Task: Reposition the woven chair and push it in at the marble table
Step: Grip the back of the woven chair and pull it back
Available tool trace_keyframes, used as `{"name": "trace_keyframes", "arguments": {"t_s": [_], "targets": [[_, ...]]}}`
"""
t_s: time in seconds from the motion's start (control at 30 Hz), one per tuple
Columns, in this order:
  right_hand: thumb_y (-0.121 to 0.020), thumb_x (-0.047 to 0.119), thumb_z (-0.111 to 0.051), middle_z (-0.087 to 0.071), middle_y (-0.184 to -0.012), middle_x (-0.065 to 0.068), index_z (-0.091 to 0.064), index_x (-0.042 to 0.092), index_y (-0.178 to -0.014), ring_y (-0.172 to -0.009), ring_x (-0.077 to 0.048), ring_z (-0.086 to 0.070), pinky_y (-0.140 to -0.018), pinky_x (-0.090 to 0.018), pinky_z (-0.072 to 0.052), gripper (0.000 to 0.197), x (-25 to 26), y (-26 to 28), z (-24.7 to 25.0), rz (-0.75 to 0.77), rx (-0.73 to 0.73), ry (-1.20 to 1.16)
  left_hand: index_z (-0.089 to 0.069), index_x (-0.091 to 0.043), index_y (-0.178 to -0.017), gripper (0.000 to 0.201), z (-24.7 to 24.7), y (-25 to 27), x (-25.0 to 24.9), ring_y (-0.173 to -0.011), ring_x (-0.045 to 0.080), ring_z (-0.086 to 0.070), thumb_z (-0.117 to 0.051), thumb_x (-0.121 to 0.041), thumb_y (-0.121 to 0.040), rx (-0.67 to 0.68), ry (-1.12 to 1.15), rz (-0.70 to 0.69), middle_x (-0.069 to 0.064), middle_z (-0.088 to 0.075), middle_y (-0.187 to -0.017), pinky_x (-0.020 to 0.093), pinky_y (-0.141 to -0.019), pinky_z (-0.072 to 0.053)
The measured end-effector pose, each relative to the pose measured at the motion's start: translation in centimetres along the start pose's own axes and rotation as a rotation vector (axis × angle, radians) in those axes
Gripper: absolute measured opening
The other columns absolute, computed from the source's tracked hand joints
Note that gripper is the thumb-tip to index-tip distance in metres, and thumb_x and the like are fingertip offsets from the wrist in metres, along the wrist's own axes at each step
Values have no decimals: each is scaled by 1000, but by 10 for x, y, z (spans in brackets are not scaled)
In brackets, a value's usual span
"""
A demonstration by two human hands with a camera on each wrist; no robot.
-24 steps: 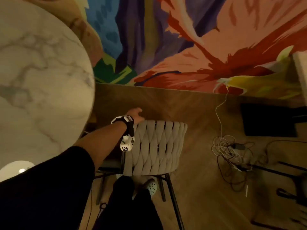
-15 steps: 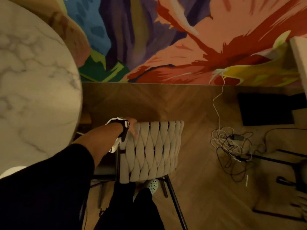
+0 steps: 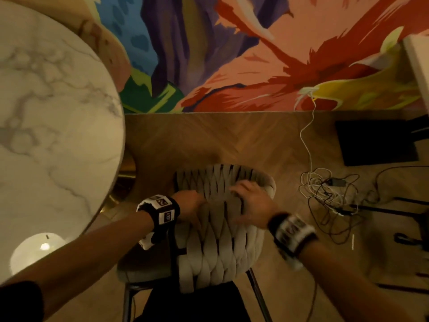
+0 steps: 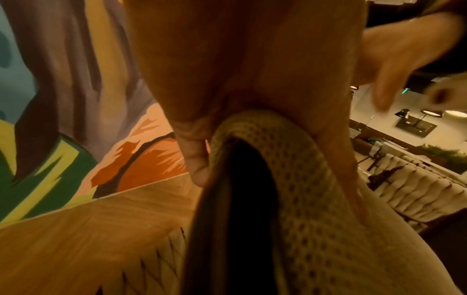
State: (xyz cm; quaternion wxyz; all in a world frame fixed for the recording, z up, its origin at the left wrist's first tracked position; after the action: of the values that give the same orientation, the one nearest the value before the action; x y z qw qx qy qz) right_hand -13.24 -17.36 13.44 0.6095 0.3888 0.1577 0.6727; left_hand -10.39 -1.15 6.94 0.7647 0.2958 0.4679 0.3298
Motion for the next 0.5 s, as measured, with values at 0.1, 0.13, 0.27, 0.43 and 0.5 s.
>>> {"name": "trace_keyframes", "arguments": {"t_s": [0.1, 0.13, 0.27, 0.43, 0.5], "targets": [[-70, 54, -73, -54, -132, -8, -51, 17, -130, -124, -33, -50, -105, -48, -41, 75, 3, -37, -34, -57, 440, 224, -61, -21, -112, 60, -9, 18, -6, -103, 29, -62, -80, -46, -61, -87, -62, 23, 7, -67, -112, 39, -82, -52], [-66, 55, -76, -57, -125, -9, -52, 13, -127, -116, -34, -55, -97, -45, -46, 78, 3, -37, -40, -101, 511, 246, -61, -21, -112, 61, -12, 25, -7, -104, 29, -61, -80, -48, -60, -116, -72, 19, 7, -67, -113, 38, -82, -51], [-60, 56, -79, -68, -110, -6, -64, 15, -116, -101, -30, -64, -88, -41, -54, 71, 0, -13, -28, -60, 449, 266, -63, -22, -104, 54, -2, 46, -34, -99, 27, -63, -79, -49, -60, -197, -84, -27, 5, -68, -106, 35, -77, -48], [-69, 41, -76, -68, -76, -7, -74, 11, -89, -69, -25, -63, -69, -39, -56, 36, -2, 20, 69, -24, 201, 84, -66, -24, -94, 41, 80, 78, -85, -91, 19, -65, -74, -52, -65, -340, -161, -118, -1, -71, -96, 31, -75, -46], [-58, 50, -80, -71, -78, -5, -74, 15, -85, -72, -23, -65, -62, -36, -55, 45, 2, 44, 102, 42, 115, 130, -64, -24, -92, 40, 98, 93, -101, -88, 17, -64, -74, -52, -65, -408, -215, -126, -2, -70, -92, 30, -74, -40]]}}
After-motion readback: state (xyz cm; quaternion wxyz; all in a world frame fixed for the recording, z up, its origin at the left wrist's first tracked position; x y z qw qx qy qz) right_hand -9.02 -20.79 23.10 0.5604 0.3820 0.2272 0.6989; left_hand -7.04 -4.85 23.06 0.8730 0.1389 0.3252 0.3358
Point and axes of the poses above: each hand's wrist, its own y-axis away from the middle knuckle, its own z-axis out of the back of the hand, x = y × z, the point moved 6 cm from there along -y, towards the middle knuckle
